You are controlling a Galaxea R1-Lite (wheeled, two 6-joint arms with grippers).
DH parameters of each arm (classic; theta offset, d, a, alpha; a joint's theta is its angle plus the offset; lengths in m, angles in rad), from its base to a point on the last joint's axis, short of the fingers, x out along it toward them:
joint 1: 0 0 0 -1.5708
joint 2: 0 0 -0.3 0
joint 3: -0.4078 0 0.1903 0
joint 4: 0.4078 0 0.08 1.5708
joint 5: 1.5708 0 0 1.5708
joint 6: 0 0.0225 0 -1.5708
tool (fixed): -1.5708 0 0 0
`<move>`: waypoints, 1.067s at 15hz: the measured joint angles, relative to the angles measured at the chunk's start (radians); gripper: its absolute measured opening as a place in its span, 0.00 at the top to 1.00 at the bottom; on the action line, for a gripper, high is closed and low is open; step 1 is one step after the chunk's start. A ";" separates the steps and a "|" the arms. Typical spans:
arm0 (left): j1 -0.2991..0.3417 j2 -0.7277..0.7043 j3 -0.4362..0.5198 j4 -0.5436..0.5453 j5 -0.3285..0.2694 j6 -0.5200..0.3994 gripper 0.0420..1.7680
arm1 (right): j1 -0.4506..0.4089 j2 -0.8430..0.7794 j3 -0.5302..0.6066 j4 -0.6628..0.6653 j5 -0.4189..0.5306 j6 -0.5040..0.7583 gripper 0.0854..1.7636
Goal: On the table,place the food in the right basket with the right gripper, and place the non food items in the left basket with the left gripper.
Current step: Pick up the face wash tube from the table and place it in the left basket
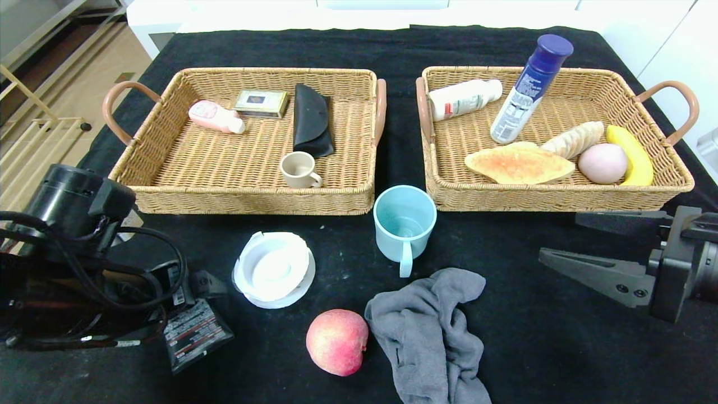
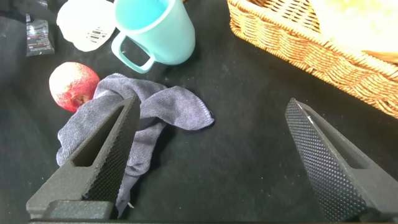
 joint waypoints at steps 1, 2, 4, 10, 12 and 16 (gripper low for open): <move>0.006 0.003 0.011 -0.024 -0.006 0.004 0.03 | 0.000 0.000 0.000 0.000 0.000 0.000 0.03; 0.010 0.005 0.023 -0.035 -0.008 0.008 0.03 | 0.001 0.001 0.001 0.000 0.000 0.000 0.03; 0.015 0.008 0.033 -0.040 -0.008 0.010 0.03 | 0.001 0.001 0.001 0.000 0.000 0.000 0.03; 0.018 0.008 0.038 -0.039 -0.008 0.019 0.47 | 0.001 0.006 0.001 -0.001 0.000 0.000 0.03; 0.018 0.008 0.039 -0.039 -0.008 0.018 0.56 | 0.001 0.007 0.003 -0.002 0.000 0.000 0.03; 0.018 0.007 0.041 -0.039 -0.007 0.018 0.59 | 0.001 0.008 0.003 -0.002 0.000 0.000 0.03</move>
